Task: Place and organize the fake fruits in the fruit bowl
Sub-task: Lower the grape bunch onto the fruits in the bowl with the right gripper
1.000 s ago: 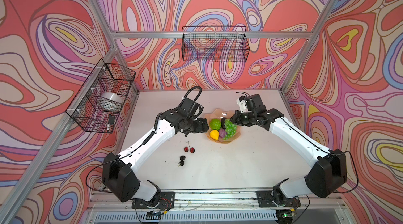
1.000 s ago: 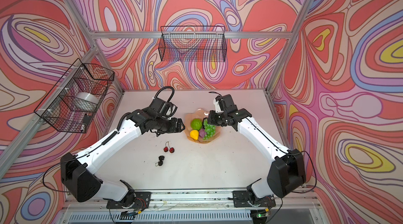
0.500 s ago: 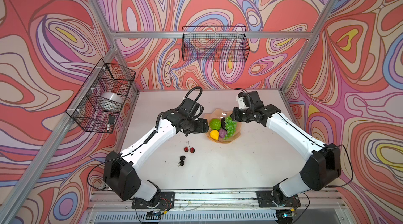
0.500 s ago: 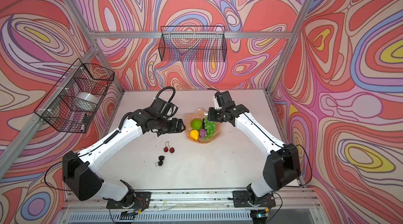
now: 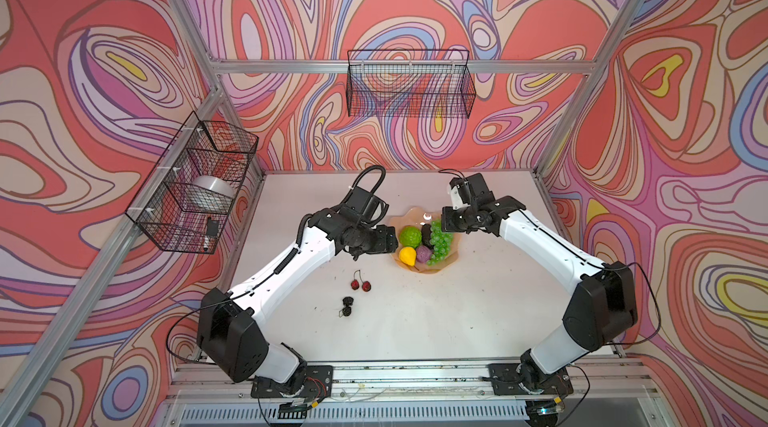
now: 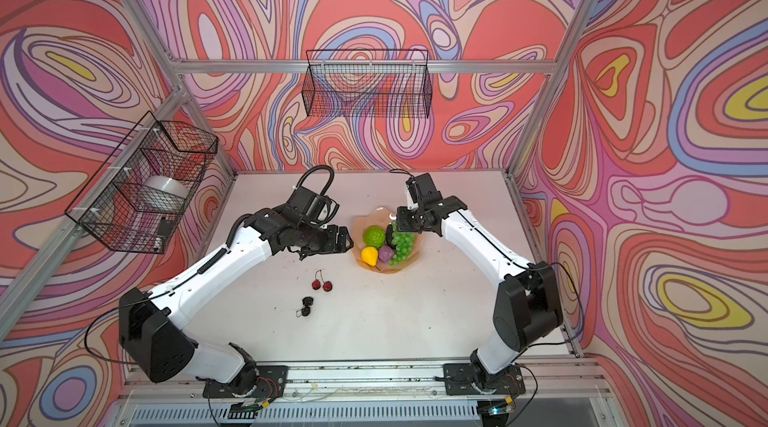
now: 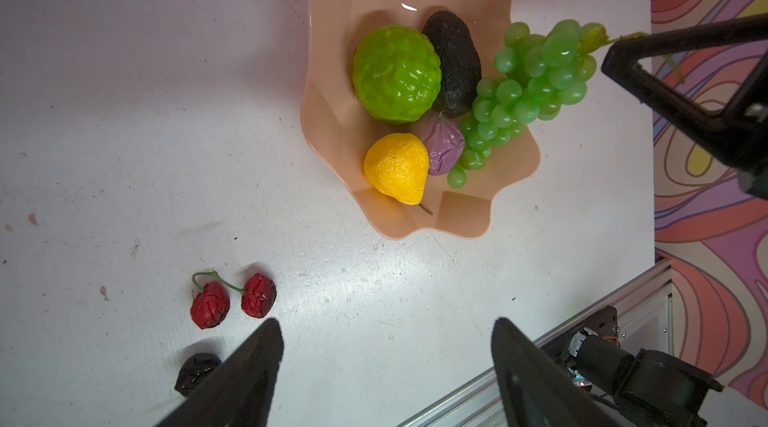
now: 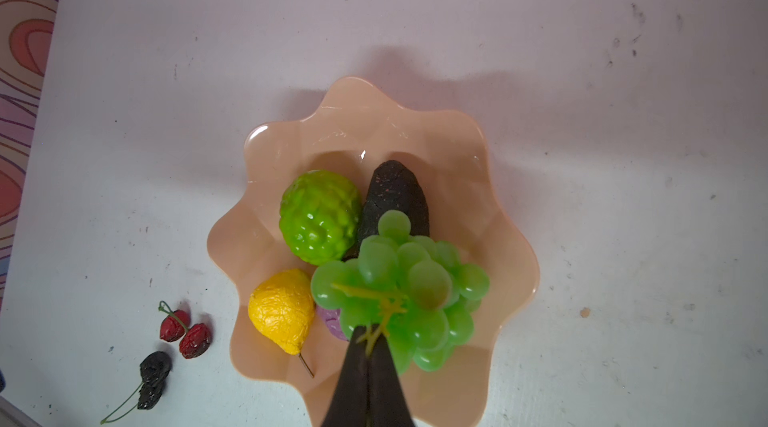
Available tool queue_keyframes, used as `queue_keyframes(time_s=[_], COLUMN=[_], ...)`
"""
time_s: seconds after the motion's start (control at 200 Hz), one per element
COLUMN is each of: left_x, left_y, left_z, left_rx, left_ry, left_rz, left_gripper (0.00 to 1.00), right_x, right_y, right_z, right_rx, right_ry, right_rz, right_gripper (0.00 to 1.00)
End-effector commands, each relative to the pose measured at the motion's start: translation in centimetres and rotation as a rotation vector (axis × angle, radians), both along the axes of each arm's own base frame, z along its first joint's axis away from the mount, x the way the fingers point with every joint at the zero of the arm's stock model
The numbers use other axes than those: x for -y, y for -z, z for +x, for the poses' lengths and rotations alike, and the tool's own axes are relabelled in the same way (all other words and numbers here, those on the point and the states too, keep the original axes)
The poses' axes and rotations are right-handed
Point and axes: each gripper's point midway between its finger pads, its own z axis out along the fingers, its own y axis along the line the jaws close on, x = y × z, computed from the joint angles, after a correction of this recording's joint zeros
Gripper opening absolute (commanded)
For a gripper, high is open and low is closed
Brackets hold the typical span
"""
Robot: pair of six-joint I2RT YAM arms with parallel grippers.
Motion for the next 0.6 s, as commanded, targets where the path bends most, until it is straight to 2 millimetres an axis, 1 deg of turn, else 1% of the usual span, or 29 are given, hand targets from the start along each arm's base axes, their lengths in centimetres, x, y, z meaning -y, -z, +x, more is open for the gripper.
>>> queue_keyframes(time_s=[0.0,0.165,0.341,0.391,0.406,0.421,0.596], left_x=[-0.3,-0.5,-0.9,-0.9,-1.0,-1.0,-1.1], left_y=[-0.1,0.0,0.1,0.1,0.1,0.1,0.2], left_z=[0.1,-0.1,-0.3,-0.4,-0.4,-0.4,-0.3], left_rx=[-0.003,-0.006,-0.005,-0.006,-0.006,-0.006,-0.006], left_ry=[-0.008,-0.010,-0.012,-0.013,-0.013,-0.014,-0.013], left_rz=[0.006,0.012,0.027,0.029,0.030,0.031,0.040], left_gripper=[0.82,0.82,0.82,0.82,0.82,0.83,0.83], right_x=[0.5,-0.1,-1.1,-1.4,-1.5,-1.5,-2.0], right_y=[-1.3,-0.8,0.5,0.2,1.1,1.4,3.0], right_z=[1.1,2.4,3.7,3.8,4.0,4.1,4.4], right_rx=[0.045,0.047,0.027,0.032,0.012,0.007,-0.017], right_ry=[-0.003,-0.022,-0.053,-0.063,-0.065,-0.066,-0.087], right_rz=[-0.036,-0.049,-0.054,-0.041,-0.048,-0.050,-0.057], right_gripper=[0.00,0.00,0.00,0.00,0.00,0.00,0.00])
